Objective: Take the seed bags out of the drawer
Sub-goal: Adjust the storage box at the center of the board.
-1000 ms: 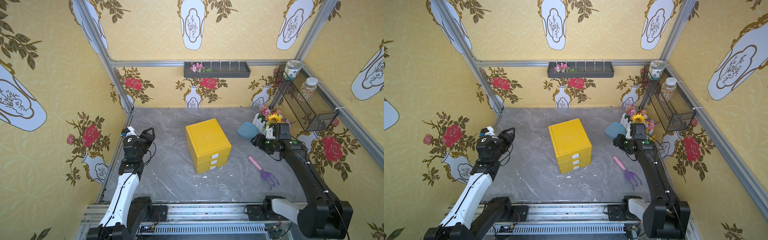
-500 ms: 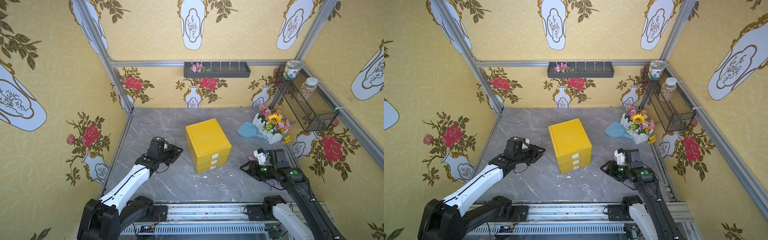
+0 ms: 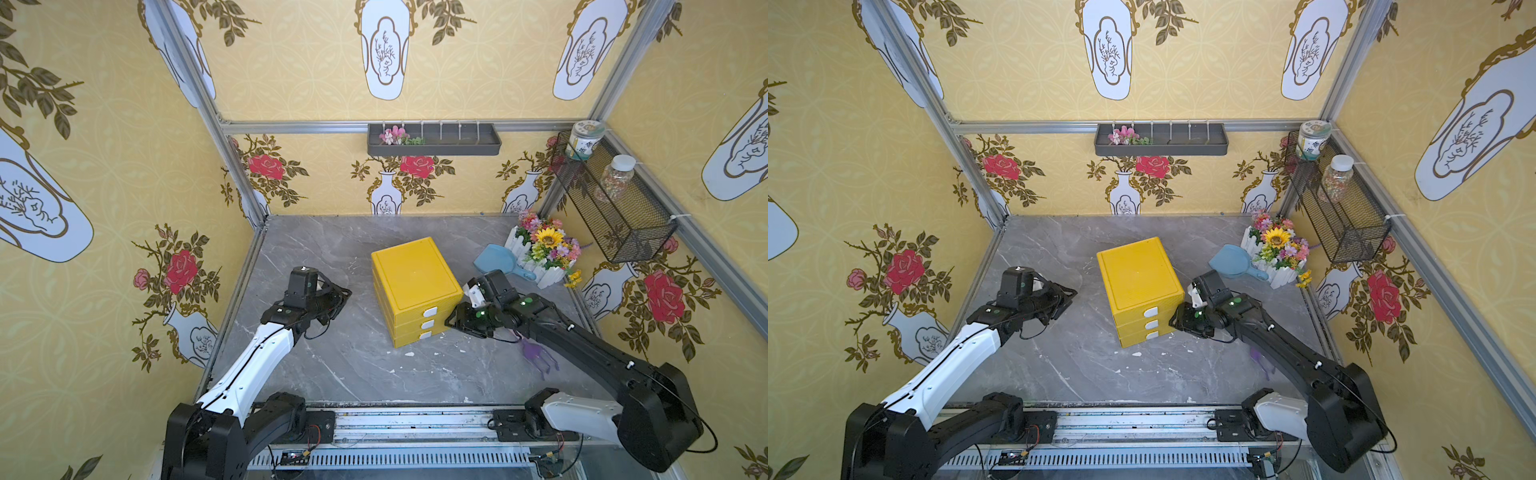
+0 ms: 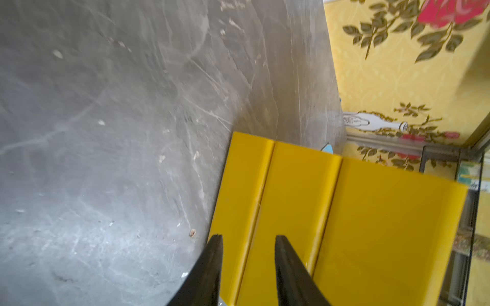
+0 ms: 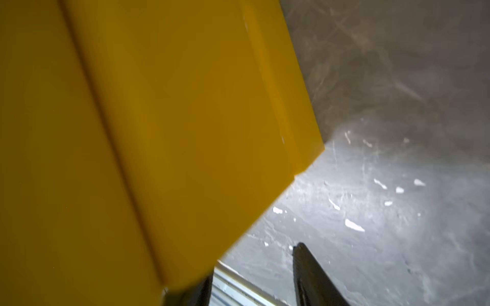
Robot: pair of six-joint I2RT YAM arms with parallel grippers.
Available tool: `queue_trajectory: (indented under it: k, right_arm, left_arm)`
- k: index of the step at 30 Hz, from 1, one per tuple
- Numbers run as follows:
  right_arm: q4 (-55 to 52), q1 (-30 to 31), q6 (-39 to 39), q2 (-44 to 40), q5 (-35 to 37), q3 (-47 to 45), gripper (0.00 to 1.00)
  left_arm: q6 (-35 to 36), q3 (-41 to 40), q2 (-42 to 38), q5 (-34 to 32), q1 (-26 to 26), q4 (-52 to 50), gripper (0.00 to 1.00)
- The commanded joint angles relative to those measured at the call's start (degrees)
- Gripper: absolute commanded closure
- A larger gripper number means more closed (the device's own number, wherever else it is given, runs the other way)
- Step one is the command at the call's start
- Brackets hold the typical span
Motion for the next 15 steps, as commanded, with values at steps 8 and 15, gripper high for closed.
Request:
queue_trajectory:
  k: [8, 15]
  right_arm:
    - [4.3, 0.3, 0.5, 19.0, 4.5, 16.3, 0.47]
    - [0.3, -0.1, -2.3, 32.8, 6.4, 32.8, 0.45]
  left_arm:
    - [5.9, 7.8, 10.8, 10.4, 11.7, 6.6, 0.59]
    - [3.9, 8.8, 17.9, 14.7, 12.2, 17.8, 0.59]
